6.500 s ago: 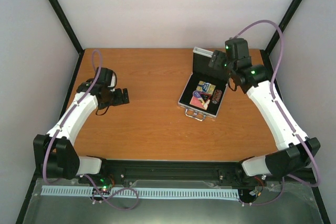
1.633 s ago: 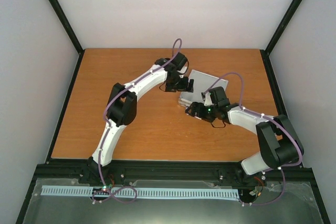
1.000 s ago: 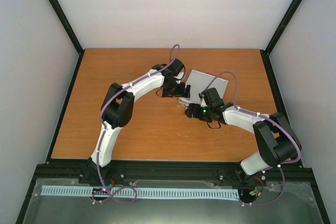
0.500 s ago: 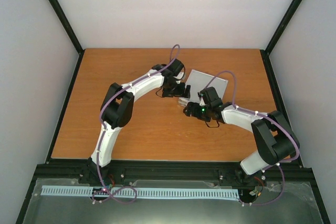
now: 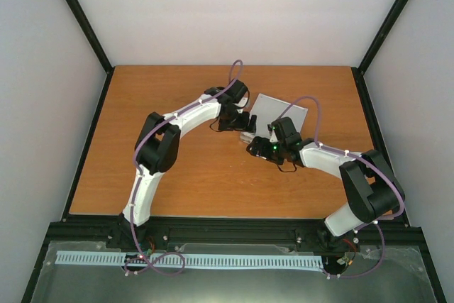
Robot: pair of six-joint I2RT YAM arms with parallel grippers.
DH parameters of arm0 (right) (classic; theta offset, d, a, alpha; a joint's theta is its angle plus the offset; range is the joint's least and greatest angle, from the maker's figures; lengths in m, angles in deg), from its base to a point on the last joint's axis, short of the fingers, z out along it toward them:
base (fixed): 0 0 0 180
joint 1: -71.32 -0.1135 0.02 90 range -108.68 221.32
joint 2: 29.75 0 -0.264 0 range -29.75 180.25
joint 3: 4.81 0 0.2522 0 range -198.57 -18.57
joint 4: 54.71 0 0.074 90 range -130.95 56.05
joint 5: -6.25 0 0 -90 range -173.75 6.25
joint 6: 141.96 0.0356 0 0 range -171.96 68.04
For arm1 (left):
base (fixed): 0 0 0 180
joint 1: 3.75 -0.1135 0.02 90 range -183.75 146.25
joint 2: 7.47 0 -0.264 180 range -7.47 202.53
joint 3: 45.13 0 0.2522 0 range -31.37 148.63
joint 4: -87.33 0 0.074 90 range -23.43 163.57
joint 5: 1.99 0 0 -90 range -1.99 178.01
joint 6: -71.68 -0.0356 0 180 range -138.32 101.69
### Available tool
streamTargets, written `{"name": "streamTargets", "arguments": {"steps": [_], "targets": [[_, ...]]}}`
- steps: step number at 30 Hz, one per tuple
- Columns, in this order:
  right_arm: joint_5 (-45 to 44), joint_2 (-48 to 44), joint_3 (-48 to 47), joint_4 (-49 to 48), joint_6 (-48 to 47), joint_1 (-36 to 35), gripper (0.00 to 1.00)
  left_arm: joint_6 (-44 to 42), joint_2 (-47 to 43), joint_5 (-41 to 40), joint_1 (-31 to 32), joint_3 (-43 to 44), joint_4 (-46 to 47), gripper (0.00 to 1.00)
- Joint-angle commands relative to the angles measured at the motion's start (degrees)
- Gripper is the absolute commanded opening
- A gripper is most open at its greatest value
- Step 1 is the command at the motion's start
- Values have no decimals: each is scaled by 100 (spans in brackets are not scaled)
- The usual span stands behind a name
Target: Pack up texas hold em set
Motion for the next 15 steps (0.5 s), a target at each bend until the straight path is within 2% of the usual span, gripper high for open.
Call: {"name": "streamTargets", "arguments": {"steps": [1,15], "targets": [[846,23,104,-856,180,-36,88,-220,78,-311,41,-275,-629,100],[1386,-148,667,-1650,880,397,88,-212,-44,-363,41,-515,-564,100]]}}
